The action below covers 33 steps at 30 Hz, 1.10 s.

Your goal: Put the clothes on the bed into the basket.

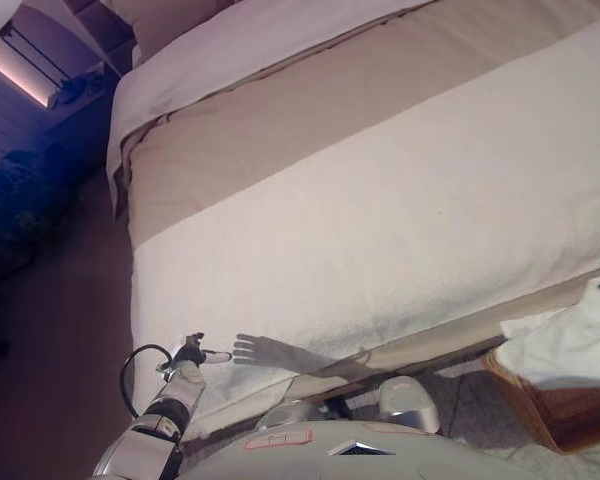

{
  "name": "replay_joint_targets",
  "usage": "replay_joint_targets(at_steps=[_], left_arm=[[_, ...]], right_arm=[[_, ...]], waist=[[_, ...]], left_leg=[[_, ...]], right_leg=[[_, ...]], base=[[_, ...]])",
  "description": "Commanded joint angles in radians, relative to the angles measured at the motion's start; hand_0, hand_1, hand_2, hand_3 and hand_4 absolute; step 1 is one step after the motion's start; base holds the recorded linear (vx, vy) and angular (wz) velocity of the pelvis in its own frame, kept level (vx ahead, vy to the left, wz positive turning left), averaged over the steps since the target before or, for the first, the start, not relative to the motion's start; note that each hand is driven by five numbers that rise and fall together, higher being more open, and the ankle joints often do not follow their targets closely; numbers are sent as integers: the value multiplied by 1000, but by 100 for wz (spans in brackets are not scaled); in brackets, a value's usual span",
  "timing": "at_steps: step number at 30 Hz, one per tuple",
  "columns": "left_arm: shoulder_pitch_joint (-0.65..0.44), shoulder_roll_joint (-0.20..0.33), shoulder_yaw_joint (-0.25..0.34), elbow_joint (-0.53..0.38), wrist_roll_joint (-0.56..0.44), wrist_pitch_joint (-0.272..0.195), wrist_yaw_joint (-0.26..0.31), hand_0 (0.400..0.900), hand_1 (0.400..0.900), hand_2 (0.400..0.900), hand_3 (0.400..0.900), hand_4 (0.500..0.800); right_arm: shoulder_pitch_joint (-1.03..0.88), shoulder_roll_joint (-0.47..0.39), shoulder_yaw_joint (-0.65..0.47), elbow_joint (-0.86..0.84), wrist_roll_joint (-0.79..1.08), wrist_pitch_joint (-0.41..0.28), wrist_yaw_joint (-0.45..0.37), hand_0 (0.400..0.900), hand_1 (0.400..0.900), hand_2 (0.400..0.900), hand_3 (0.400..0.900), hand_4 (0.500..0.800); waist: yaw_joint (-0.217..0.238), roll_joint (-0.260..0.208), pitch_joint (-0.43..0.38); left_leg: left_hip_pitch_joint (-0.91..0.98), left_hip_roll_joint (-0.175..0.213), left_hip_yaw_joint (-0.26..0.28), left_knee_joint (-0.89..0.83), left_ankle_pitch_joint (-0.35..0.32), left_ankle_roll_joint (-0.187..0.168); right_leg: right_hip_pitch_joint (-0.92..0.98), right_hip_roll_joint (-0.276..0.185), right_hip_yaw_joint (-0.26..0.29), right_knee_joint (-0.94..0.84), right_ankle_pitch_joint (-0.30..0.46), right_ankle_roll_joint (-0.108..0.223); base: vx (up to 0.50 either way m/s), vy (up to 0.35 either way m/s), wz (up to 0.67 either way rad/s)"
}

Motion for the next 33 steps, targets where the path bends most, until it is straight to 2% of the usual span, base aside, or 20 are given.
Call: replay_joint_targets(at_steps=[1, 2, 4, 9, 16, 17, 18, 19, 22, 26, 31, 33], left_arm=[[-55, 102, 17, 26, -42, -13, 35, 900, 900, 900, 900, 800], [-40, 108, 12, 20, -33, -16, 41, 900, 900, 900, 900, 800], [-14, 105, 22, 3, -29, -26, 32, 900, 900, 900, 900, 800], [12, 107, 35, -26, -38, -27, 38, 900, 900, 900, 900, 800], [7, 87, 36, -17, -53, -28, 50, 900, 900, 900, 900, 800], [10, 93, 42, -19, -68, -34, 54, 900, 900, 900, 900, 800], [10, 94, 39, -19, -69, -34, 54, 900, 900, 900, 900, 800], [9, 57, 39, -4, -64, -30, 51, 900, 900, 900, 900, 800], [2, 25, 30, 38, -71, -29, 48, 900, 900, 900, 900, 800], [-24, -19, 17, 94, -70, -30, 57, 900, 900, 900, 900, 800], [-62, -39, 21, 144, -82, -23, 71, 900, 900, 900, 900, 800], [-71, -38, 22, 155, -83, -20, 77, 900, 900, 900, 900, 800]], right_arm=[[-48, -230, 112, 7, -53, 14, -42, 400, 400, 400, 400, 500], [-67, -272, 144, 18, -74, 22, -37, 400, 400, 400, 400, 500], [-19, -267, 137, 53, -90, 17, -17, 400, 400, 400, 400, 500], [194, -232, -50, 59, -51, 22, -36, 400, 400, 400, 400, 500], [403, -171, -217, 49, -12, 18, -53, 400, 400, 400, 400, 500], [434, -188, -232, 40, -11, 16, -43, 859, 859, 859, 859, 775], [445, -188, -243, 38, -11, 16, -43, 900, 900, 900, 900, 800], [529, 26, -278, 37, 31, -5, -59, 900, 900, 900, 900, 800], [521, 114, -265, 4, 89, -18, -92, 900, 900, 900, 900, 800], [444, 339, -166, -50, 162, -47, -141, 900, 900, 900, 900, 800], [441, 468, -121, -102, 190, -65, -163, 900, 900, 900, 900, 800], [431, 481, -99, -125, 188, -70, -169, 900, 900, 900, 900, 800]], waist=[[0, -80, -57], [2, -84, -60], [-3, -81, -55], [-13, -75, -44], [-36, -48, -36], [-37, -47, -34], [-35, -47, -34], [-45, -32, -23], [-44, -24, -25], [-41, -25, -22], [-43, -41, -15], [-41, -52, -13]], left_leg=[[45, 1, -45, 4, -19, -46], [45, 4, -42, 4, -18, -48], [46, 7, -42, 4, -18, -49], [54, 5, -43, 4, -22, -45], [61, -3, -32, 4, -32, -39], [61, -4, -28, 4, -32, -40], [61, -4, -28, 4, -32, -40], [64, -7, -29, 4, -37, -33], [63, -11, -21, 4, -40, -29], [73, -11, -20, 4, -46, -23], [80, -12, -13, 4, -50, -20], [80, -11, -13, 4, -49, -20]], right_leg=[[-11, -7, -48, 4, -11, 44], [-10, -7, -50, 4, -14, 42], [-7, -8, -53, 4, -16, 40], [3, -7, -49, 4, -23, 39], [7, -10, -35, 4, -26, 40], [6, -11, -32, 4, -25, 42], [6, -11, -32, 4, -25, 42], [8, -13, -30, 4, -25, 43], [2, -13, -19, 4, -22, 42], [13, -14, -17, 4, -25, 42], [16, -11, -12, 4, -20, 42], [15, -10, -12, 4, -17, 41]], base=[[50, -37, 12], [39, -32, 7], [14, -32, 6], [8, -6, -5], [17, 17, -12], [3, 19, -11], [-6, 31, -11], [1, 36, -13], [7, 28, -15], [2, 3, -3], [-9, 9, -7], [-33, 10, -1]])
